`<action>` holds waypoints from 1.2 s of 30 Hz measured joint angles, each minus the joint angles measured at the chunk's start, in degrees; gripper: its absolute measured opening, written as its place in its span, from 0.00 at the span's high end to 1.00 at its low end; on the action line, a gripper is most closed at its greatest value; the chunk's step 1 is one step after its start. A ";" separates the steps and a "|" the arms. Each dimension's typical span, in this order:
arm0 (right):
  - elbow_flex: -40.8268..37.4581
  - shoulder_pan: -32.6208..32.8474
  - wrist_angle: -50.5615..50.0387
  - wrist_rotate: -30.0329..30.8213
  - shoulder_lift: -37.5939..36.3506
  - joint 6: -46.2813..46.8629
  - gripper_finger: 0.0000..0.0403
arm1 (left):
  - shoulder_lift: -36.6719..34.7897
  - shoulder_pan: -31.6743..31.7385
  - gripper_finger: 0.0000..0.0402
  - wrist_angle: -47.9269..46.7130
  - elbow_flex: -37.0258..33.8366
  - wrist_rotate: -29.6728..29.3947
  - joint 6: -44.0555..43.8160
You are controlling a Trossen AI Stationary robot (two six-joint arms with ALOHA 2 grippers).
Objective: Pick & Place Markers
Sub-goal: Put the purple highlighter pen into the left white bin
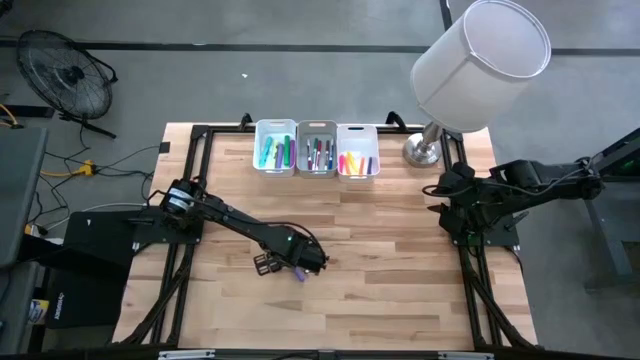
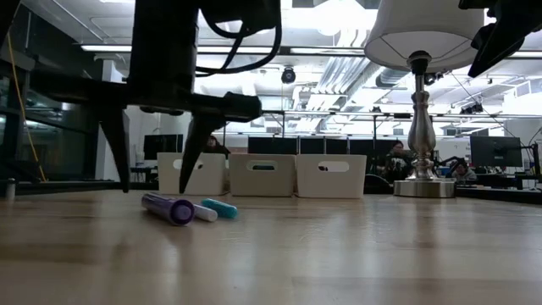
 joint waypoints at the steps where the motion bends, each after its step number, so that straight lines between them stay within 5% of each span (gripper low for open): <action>1: 0.00 0.00 0.00 0.00 0.00 0.00 0.44 | 0.00 -0.03 0.46 -0.20 0.00 0.53 -0.02; 36: 0.00 0.02 -0.85 -0.13 0.00 0.02 0.44 | 4.15 -0.70 0.46 4.79 -0.38 5.18 -0.60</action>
